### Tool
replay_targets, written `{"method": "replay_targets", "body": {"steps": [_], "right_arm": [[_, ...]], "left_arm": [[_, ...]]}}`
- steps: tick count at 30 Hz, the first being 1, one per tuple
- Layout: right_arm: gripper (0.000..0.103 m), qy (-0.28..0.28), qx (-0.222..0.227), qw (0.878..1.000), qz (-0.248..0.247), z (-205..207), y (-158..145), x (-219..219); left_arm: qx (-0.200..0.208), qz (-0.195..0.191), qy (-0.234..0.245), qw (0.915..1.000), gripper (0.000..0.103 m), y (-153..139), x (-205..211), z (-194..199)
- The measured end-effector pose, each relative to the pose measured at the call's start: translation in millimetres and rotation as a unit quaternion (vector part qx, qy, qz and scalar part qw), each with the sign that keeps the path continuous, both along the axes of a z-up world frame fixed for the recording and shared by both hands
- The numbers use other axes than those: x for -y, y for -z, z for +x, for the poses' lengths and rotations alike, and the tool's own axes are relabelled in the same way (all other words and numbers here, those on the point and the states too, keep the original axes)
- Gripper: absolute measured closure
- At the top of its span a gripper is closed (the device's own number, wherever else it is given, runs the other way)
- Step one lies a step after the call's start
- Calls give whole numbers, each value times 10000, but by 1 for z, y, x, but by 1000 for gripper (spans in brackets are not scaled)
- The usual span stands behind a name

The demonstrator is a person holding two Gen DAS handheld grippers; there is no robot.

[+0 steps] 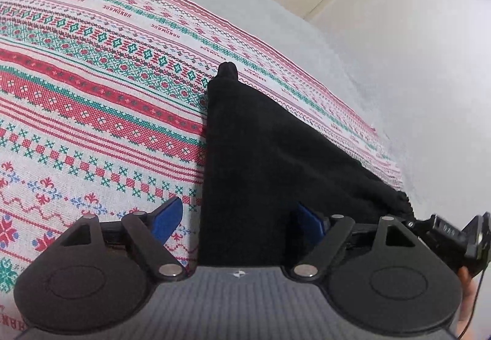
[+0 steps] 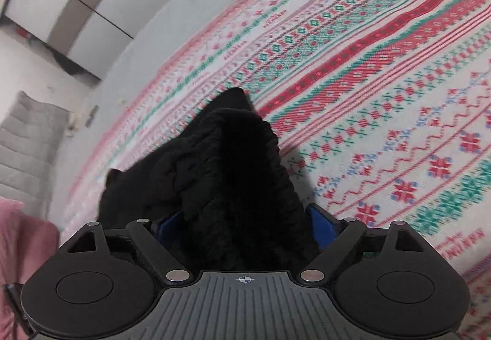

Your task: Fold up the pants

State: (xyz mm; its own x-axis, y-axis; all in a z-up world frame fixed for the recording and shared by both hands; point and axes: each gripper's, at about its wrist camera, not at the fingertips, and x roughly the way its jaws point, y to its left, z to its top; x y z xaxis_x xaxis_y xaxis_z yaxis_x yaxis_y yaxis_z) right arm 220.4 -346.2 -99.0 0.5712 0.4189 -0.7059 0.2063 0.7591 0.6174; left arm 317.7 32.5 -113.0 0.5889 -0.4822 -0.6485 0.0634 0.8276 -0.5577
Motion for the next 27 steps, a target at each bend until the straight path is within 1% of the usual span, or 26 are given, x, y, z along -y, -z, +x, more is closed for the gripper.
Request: {"method": "replay_targets", "body": {"steps": [2, 3, 6, 7, 8, 9, 10, 11, 12, 13, 15, 17, 18, 20, 24, 26, 27], "right_arm": [[20, -87, 169, 9998, -45, 0, 2, -3], [25, -101, 234, 9996, -72, -1, 2, -4], [33, -68, 377, 9992, -125, -1, 4, -8], [34, -66, 414, 9990, -165, 0, 4, -10], [36, -65, 436, 9987, -240, 1, 4, -15], [40, -52, 450, 9985, -317, 1, 4, -19], [43, -48, 451, 9982, -379, 0, 3, -22], [49, -48, 442, 9980, -443, 1, 1, -26], [54, -40, 442, 9977, -508, 2, -1, -30], [56, -58, 463, 9973, -574, 2, -3, -33], [62, -102, 521, 9956, -768, 2, -10, -43], [65, -163, 669, 9937, -886, 0, -18, -51], [67, -181, 747, 9933, -862, 0, -22, -53], [68, -223, 925, 9930, -707, -2, -28, -56], [70, -422, 1167, 9914, -414, 1, -39, -68], [70, -571, 1289, 9897, -257, 4, -45, -81], [70, -645, 1342, 9887, -172, 6, -47, -88]], "left_arm": [[4, -110, -30, 9999, 3, 2, -2, 1], [2, -174, -45, 9998, 3, 3, -2, 2], [3, -317, 38, 9995, 3, 3, 2, -1], [6, -289, 72, 9996, 11, 3, 6, -2], [6, -152, 20, 9999, 23, 2, 9, -4], [36, -17, 3, 10000, 29, 1, 11, -5], [94, 6, 17, 10000, 39, 0, 11, -6], [139, -54, 13, 9999, 46, -1, 8, -7], [131, -125, -12, 9998, 47, -3, 5, -6], [132, -146, -39, 9998, 48, -6, 2, -7], [228, -107, -57, 9997, 49, -13, -2, -8], [325, -264, -95, 9991, 50, -22, -12, -9], [388, -367, -146, 9985, 50, -27, -17, -10], [579, -416, -296, 9970, 50, -41, -28, -14], [825, -714, -668, 9918, 50, -65, -71, -28], [873, -693, -769, 9908, 50, -70, -89, -35], [812, -626, -834, 9912, 50, -70, -96, -38]]}}
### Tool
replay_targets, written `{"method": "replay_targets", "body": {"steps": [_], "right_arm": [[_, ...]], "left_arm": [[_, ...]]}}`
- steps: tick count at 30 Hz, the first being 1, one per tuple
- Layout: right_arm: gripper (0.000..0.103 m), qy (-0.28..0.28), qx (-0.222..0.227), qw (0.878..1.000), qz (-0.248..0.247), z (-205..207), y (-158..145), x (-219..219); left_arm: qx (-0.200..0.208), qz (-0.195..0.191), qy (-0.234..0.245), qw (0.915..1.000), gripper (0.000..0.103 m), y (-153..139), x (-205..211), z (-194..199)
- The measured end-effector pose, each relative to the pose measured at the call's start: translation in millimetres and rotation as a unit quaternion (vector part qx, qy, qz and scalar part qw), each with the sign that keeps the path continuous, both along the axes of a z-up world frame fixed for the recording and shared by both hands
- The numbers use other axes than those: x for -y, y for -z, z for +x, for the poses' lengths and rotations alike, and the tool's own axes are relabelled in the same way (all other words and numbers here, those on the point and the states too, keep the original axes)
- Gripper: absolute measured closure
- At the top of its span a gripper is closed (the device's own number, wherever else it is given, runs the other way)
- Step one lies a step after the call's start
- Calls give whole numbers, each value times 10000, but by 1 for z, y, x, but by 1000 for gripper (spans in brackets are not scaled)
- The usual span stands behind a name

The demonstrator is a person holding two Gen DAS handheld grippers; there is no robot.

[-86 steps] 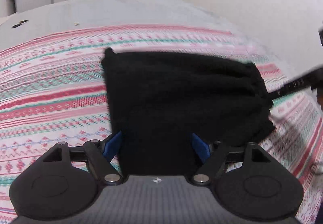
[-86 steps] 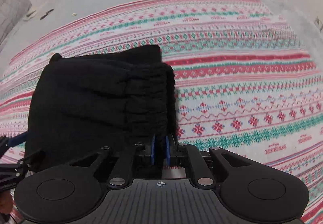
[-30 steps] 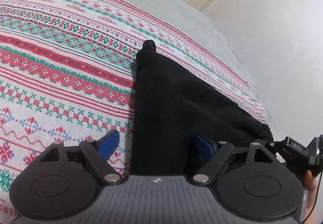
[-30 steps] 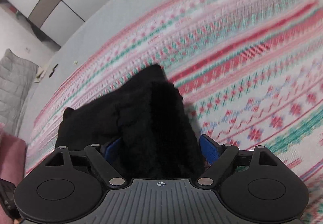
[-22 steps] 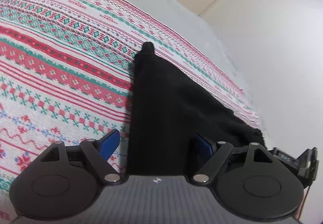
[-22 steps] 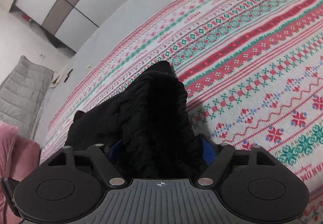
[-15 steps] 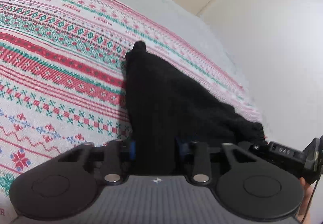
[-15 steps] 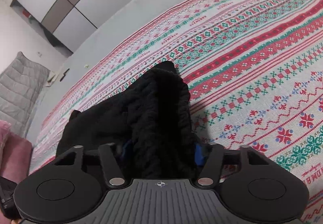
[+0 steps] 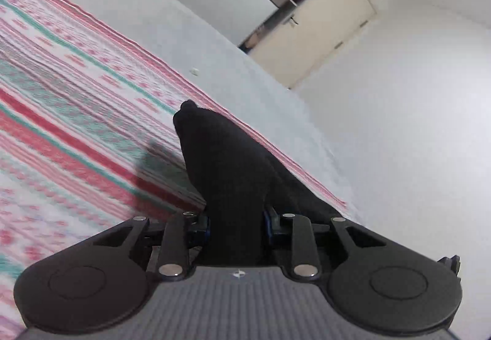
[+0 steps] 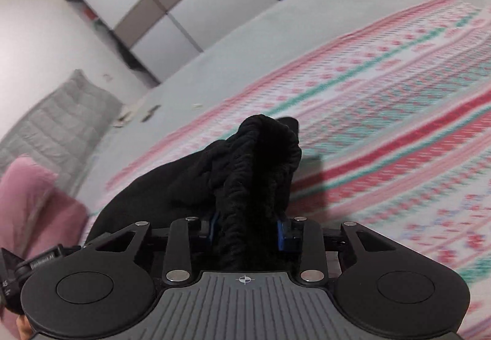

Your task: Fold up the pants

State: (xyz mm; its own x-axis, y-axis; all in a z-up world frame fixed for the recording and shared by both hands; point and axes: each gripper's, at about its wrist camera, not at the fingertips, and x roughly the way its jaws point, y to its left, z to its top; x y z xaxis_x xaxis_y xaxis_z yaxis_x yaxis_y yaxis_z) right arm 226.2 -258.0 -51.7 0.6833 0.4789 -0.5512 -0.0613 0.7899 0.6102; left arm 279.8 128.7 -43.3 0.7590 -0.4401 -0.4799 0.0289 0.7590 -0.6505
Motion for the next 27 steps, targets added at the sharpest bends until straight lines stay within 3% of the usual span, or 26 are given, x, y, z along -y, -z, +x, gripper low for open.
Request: {"method": "replay_targets", "body": {"steps": [2, 4, 5, 7, 9, 16, 19, 23, 27], "right_arm": [[70, -143, 38, 9998, 93, 5, -3, -16], [69, -252, -90, 9996, 113, 12, 2, -32], [68, -297, -237, 9993, 39, 18, 10, -42], [63, -369, -706, 9966, -188, 30, 33, -60], [46, -411, -644, 9966, -307, 31, 42, -68], [45, -407, -1074, 9933, 85, 35, 46, -49], [43, -391, -1127, 9929, 8, 23, 39, -54], [39, -366, -1212, 9917, -215, 23, 32, -55], [39, -369, -1074, 9912, -676, 18, 15, -58]], "left_arm": [[-443, 281, -120, 9986, 49, 12, -8, 0], [-1231, 807, -151, 9890, 49, 33, -11, 10], [-1388, 982, -130, 9854, 48, 42, -12, 14], [-1377, 925, -86, 9861, 49, 43, -17, 16], [-1268, 1092, 32, 9859, 48, 36, -14, 16], [-1228, 1325, 139, 9834, 48, 37, -10, 17], [-1158, 1546, 255, 9808, 45, 40, -5, 23], [-1203, 2204, 181, 9678, 29, 34, 8, 21], [-935, 3084, 115, 9466, 28, 21, 28, 12]]}}
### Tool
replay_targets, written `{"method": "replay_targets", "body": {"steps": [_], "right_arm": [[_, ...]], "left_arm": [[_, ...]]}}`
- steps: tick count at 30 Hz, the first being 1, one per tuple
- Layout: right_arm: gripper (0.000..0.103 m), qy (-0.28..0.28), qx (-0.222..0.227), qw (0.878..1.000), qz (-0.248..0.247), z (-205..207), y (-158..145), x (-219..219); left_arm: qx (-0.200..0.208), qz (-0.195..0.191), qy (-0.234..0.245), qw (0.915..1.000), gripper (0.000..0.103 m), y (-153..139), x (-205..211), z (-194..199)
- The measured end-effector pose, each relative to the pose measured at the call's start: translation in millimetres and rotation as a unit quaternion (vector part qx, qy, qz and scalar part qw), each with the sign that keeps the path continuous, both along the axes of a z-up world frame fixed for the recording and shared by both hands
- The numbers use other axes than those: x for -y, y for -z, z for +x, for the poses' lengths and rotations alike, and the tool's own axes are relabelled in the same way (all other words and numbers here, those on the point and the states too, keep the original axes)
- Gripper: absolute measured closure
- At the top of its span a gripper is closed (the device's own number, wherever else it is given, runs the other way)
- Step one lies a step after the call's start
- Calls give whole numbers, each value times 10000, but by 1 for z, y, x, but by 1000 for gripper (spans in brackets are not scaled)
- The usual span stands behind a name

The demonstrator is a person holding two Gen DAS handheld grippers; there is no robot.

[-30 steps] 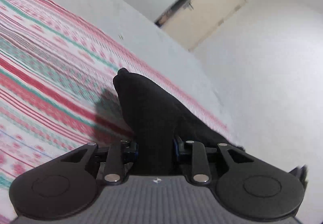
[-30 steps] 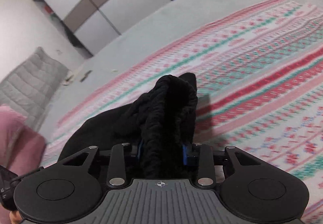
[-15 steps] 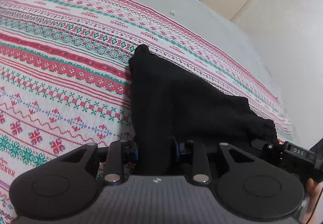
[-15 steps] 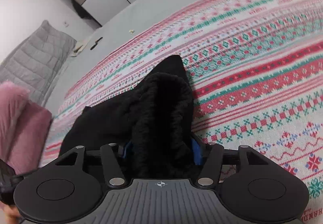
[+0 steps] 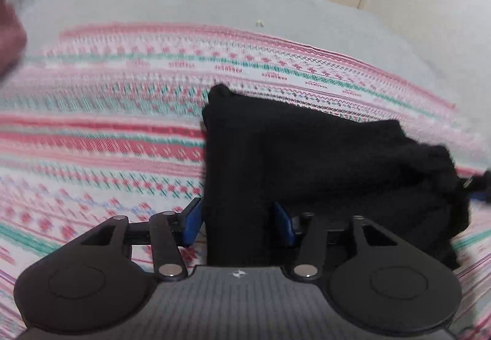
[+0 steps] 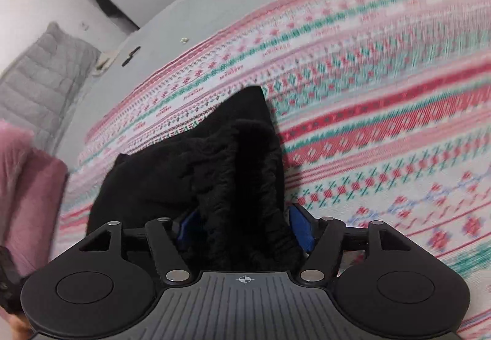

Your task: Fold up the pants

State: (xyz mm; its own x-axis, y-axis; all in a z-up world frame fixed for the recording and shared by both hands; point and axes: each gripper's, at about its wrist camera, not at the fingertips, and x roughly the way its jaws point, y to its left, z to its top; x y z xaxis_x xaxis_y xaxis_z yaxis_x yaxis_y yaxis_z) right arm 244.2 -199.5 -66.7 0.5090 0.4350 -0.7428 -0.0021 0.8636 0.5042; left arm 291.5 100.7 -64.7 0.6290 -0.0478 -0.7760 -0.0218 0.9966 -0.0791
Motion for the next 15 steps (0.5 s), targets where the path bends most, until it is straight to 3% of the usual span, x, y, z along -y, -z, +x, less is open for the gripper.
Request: {"method": "replay_targets", "body": {"steps": [3, 6, 12, 15], "right_arm": [[39, -79, 518, 9955, -792, -11, -25, -10], [39, -63, 1184, 9817, -1490, -26, -50, -21], [46, -573, 2160, 9575, -1824, -52, -72, -52], [47, -837, 2407, 9450, -2051, -57, -70, -68]], "left_arm": [[223, 511, 24, 9984, 28, -8, 11, -6], [390, 538, -11, 9978, 28, -14, 12, -8], [1147, 807, 339, 9895, 28, -28, 34, -20], [1031, 562, 461, 9920, 28, -20, 38, -17]]}}
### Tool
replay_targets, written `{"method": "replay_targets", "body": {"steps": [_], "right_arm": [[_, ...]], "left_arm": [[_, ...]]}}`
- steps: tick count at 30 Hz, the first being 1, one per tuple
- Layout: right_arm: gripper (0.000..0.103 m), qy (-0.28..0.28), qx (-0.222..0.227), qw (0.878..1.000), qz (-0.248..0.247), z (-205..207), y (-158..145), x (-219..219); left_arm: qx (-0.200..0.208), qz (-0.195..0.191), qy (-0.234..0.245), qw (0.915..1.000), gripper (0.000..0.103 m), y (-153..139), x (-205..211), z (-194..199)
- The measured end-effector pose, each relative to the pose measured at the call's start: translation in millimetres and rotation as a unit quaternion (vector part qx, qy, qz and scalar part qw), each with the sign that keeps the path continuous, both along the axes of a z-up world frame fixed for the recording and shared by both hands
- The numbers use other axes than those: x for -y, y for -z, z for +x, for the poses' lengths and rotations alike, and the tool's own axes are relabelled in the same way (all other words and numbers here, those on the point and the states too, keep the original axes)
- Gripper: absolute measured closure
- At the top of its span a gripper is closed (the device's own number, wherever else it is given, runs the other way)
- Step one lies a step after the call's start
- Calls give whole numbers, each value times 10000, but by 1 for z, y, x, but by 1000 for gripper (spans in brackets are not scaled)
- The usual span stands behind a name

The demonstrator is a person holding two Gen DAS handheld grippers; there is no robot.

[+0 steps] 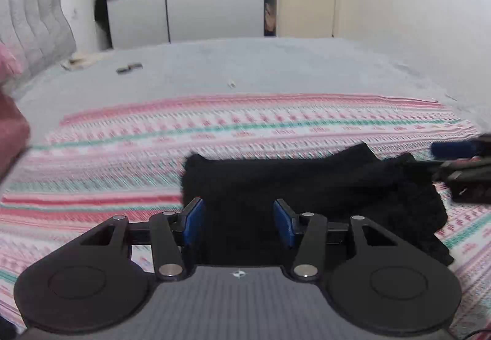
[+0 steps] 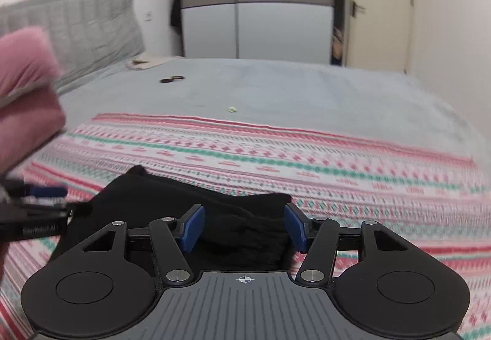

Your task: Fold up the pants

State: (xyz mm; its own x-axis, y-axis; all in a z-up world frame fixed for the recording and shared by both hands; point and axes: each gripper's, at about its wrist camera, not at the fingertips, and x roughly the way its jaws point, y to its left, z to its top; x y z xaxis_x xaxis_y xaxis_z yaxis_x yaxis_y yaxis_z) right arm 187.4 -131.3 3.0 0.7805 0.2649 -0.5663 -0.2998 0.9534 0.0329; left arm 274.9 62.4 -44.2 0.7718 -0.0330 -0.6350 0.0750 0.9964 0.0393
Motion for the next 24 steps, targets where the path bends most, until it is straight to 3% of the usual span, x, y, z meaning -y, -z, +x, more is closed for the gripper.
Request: {"method": "replay_targets", "body": {"steps": [5, 8, 10, 17, 24], "right_arm": [[48, -121, -380, 9984, -397, 12, 25, -15], [47, 203, -845, 9930, -794, 23, 52, -17], [47, 446, -1163, 9913, -434, 31, 63, -9], [47, 624, -1665, 9834, 360, 46, 75, 14], [47, 626, -1560, 9856, 169, 39, 75, 6]], "left_arm": [[-436, 228, -45, 9988, 28, 31, 6, 13], [-489, 382, -93, 9980, 28, 42, 9, 18], [-486, 509, -68, 9975, 28, 44, 13, 19], [-466, 521, -21, 9976, 28, 47, 10, 20], [-466, 551, -47, 9974, 28, 45, 14, 16]]}}
